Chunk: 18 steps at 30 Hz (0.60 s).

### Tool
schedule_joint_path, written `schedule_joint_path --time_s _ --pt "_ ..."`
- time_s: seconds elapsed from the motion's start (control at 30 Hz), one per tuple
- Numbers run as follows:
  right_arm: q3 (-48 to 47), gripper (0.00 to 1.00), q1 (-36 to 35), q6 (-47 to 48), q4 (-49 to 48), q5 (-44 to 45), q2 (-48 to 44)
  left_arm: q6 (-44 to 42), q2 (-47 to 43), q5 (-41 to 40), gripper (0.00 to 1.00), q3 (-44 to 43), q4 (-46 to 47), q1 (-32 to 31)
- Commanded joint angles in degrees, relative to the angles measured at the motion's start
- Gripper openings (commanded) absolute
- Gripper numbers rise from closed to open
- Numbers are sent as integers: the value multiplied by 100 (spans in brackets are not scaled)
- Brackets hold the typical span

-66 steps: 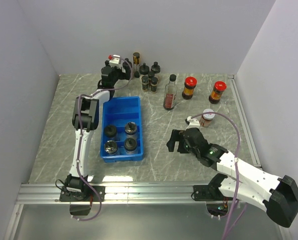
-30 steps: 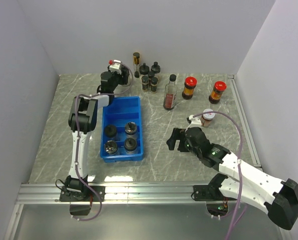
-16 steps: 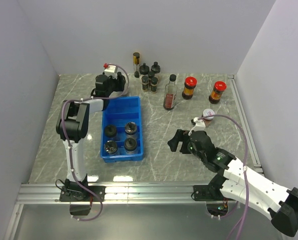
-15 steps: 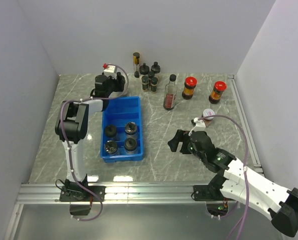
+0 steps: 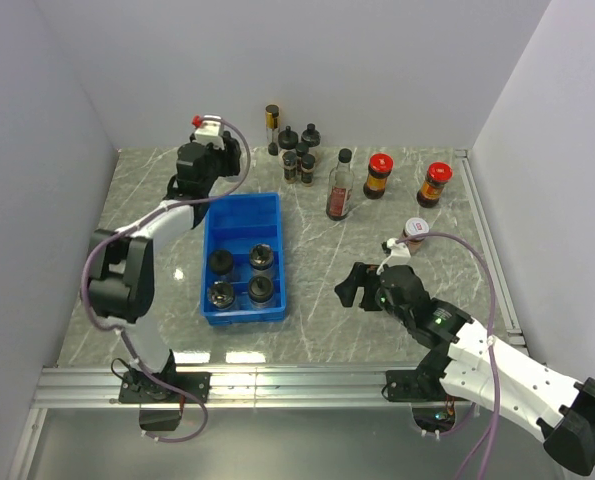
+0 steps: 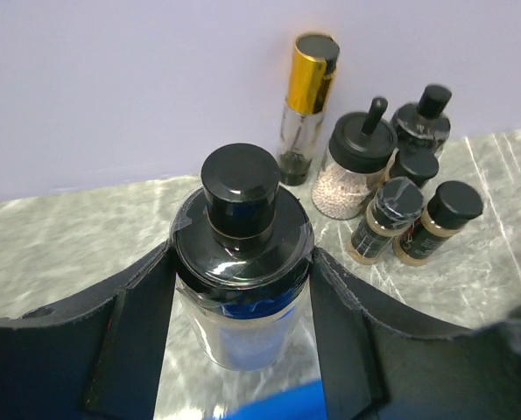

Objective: Organize the condiment bottles
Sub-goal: Pick up the bottle from the center of the board, then place the bottle in the storage box.

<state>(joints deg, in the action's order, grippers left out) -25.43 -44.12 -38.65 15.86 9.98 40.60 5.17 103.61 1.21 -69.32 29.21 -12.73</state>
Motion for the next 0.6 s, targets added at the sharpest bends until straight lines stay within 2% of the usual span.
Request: schedule_joint_path --time_s 0.0,0.2,0.43,0.57 --pt "-216 90 -53 86 -171 40 71 -59 -938 -455 0 111 86 -141" --pt "-427 90 -88 209 -267 -66 308 633 -1738 -368 0 243 -960 -203" --pt "-349 90 -114 236 -337 -13 221 784 -2731 -543 0 1217 -1628 -441" --pt "-243 90 -106 227 -355 -5 185 1047 -3241 -683 0 1789 -1630 -520"
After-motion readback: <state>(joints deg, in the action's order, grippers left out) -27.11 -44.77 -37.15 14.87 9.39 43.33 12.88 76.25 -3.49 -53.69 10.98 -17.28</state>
